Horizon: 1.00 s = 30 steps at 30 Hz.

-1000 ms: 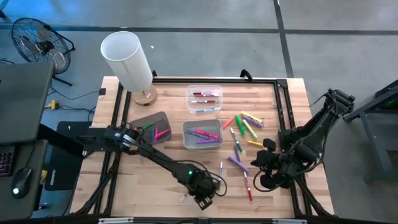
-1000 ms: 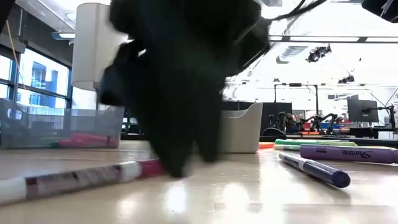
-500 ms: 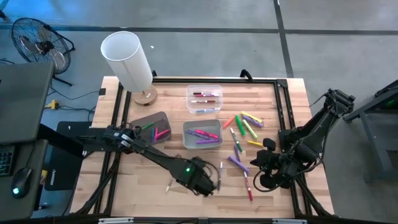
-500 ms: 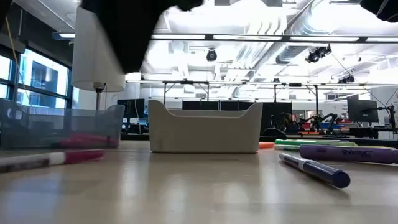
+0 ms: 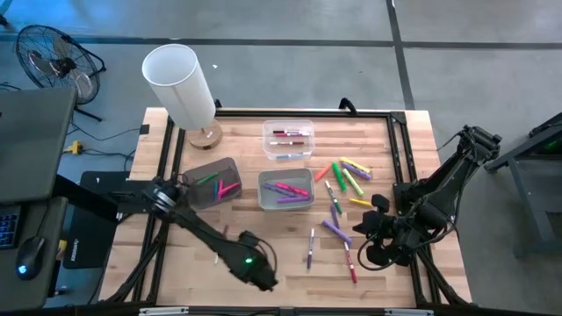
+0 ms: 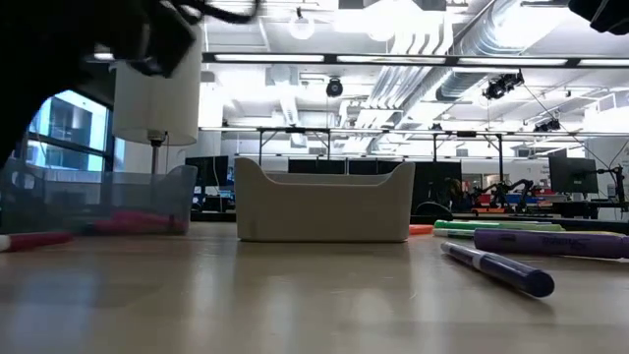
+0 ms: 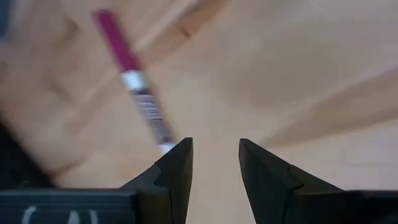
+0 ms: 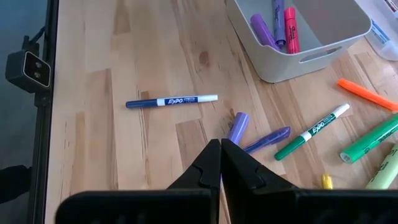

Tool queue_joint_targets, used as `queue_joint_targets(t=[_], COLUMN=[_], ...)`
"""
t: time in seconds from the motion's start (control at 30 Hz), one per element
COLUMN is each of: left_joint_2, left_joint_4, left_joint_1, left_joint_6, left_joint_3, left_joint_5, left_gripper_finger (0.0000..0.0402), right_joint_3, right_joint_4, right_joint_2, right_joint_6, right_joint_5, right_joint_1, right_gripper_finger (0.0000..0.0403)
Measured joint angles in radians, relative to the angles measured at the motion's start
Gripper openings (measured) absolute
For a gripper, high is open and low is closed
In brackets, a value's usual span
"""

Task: Pick & Place Markers
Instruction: Put the purple marker pen into the transparent bin

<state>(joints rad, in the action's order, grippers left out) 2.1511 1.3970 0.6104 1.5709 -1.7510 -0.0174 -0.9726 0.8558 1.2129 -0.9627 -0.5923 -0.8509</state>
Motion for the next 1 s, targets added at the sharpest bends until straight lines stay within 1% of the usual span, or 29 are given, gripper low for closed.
queue_joint_targets(t=[0.1,0.2,0.27,0.33,0.37,0.43,0.5,0.57,0.67,0.77,0.83,0.9,1.0], left_joint_2=[-0.107,-0.214,-0.278,-0.318,-0.333,-0.351,-0.350,-0.349,-0.349,-0.351,-0.362,-0.378,-0.424], left_joint_4=[-0.053,-0.190,-0.202,-0.328,-0.364,-0.364,-0.428,-0.390,-0.414,-0.367,-0.313,-0.264,-0.257], left_joint_1=[0.038,0.056,0.074,0.077,0.080,0.085,0.084,0.088,0.091,0.091,0.097,0.107,0.133], left_joint_6=[0.129,0.252,0.324,0.376,0.405,0.451,0.497,0.520,0.506,0.503,0.516,0.539,0.606], left_joint_3=[0.141,0.292,0.397,0.483,0.528,0.594,0.627,0.650,0.646,0.641,0.638,0.642,0.681], left_joint_5=[0.052,0.063,0.050,0.020,0.007,-0.007,-0.015,-0.020,-0.018,0.003,-0.012,-0.021,-0.020], left_gripper_finger=[0.0128,0.0128,0.0128,0.0128,0.0128,0.0128,0.0128,0.0128,0.0128,0.0128,0.0128,0.0128,0.0128], right_joint_3=[0.000,0.000,0.000,0.000,0.000,0.000,0.000,0.000,0.000,0.000,0.000,0.000,0.000], right_joint_4=[0.000,0.000,0.000,0.000,0.000,0.000,0.000,0.000,0.001,0.003,0.004,0.007,0.007], right_joint_2=[0.000,0.000,0.000,0.000,0.000,0.000,0.000,0.000,0.000,0.000,0.000,0.000,0.000], right_joint_6=[0.001,0.003,0.003,0.003,0.003,0.003,0.002,0.002,-0.001,-0.001,-0.001,0.001,0.003], right_joint_5=[0.000,0.000,-0.003,-0.003,-0.005,-0.005,-0.005,-0.005,-0.004,-0.004,-0.002,-0.001,-0.001], right_joint_1=[0.000,0.000,0.000,0.000,0.000,0.000,0.000,0.000,0.001,0.008,0.020,0.034,0.056], right_gripper_finger=[0.0000,0.0000,0.0000,0.0000,0.0000,0.0000,0.0000,0.0000,0.0000,0.0000,0.0000,0.0000,0.0000])
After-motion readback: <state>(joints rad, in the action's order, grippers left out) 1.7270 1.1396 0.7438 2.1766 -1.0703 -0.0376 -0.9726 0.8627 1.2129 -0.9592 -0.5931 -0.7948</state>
